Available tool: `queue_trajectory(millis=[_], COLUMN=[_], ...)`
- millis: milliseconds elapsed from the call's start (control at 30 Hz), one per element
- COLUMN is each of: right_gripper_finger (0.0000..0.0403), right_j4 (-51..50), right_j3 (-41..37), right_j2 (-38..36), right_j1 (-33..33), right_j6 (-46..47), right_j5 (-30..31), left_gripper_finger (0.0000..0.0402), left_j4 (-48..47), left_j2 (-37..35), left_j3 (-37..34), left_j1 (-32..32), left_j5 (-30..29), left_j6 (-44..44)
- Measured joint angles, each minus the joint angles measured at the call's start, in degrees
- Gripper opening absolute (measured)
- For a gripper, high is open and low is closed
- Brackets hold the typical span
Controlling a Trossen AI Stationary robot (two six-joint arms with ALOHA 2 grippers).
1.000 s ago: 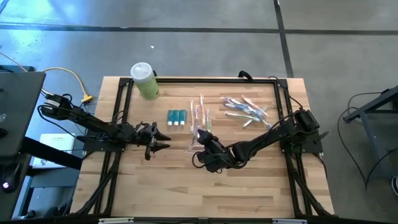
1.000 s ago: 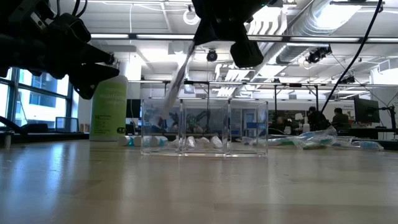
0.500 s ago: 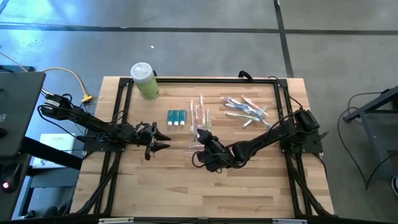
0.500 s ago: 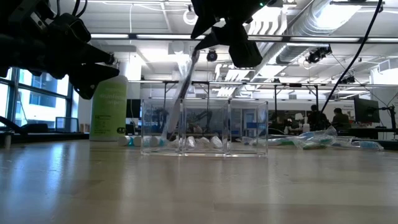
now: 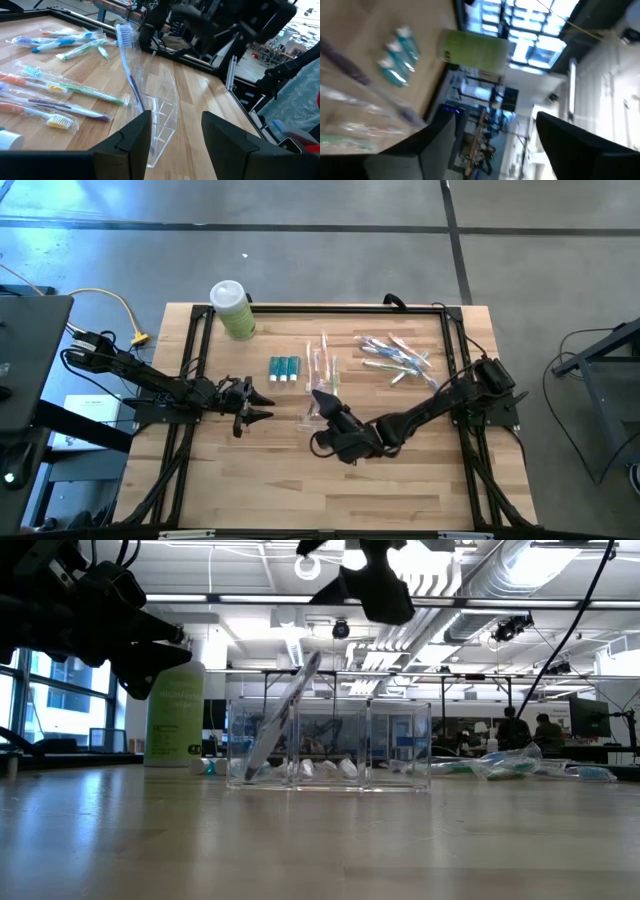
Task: Pick & Place toothbrushing station
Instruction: Put the mouthwash into the transparent organizer
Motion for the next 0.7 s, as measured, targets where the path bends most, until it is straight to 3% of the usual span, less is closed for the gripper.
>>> queue_trajectory(millis=[133, 333, 567, 700], right_gripper_finger=[0.0294, 0.0292, 0.0292, 0.0291], right_j4=[7.37, 5.87, -1.23, -10.84], right_j3=[0.0, -0.03, 0.02, 0.02], right_j2=[-0.09, -1.47, -6.65, -10.18], right_j1=[1.93, 6.38, 11.67, 13.66], right_j6=[-1.94, -0.3, 11.22, 26.02], right_j5=[2.14, 4.53, 8.8, 15.21], left_gripper_finger=[0.017, 0.017, 0.017, 0.017], left_j4=[0.01, 0.01, 0.0, 0.02], left_j2=[0.0, 0.0, 0.0, 0.0], left_j3=[0.0, 0.0, 0.0, 0.0], left_j1=[0.0, 0.01, 0.02, 0.02], left_j5=[-0.01, -0.01, 0.01, -0.01], left_j6=[0.0, 0.0, 0.0, 0.0])
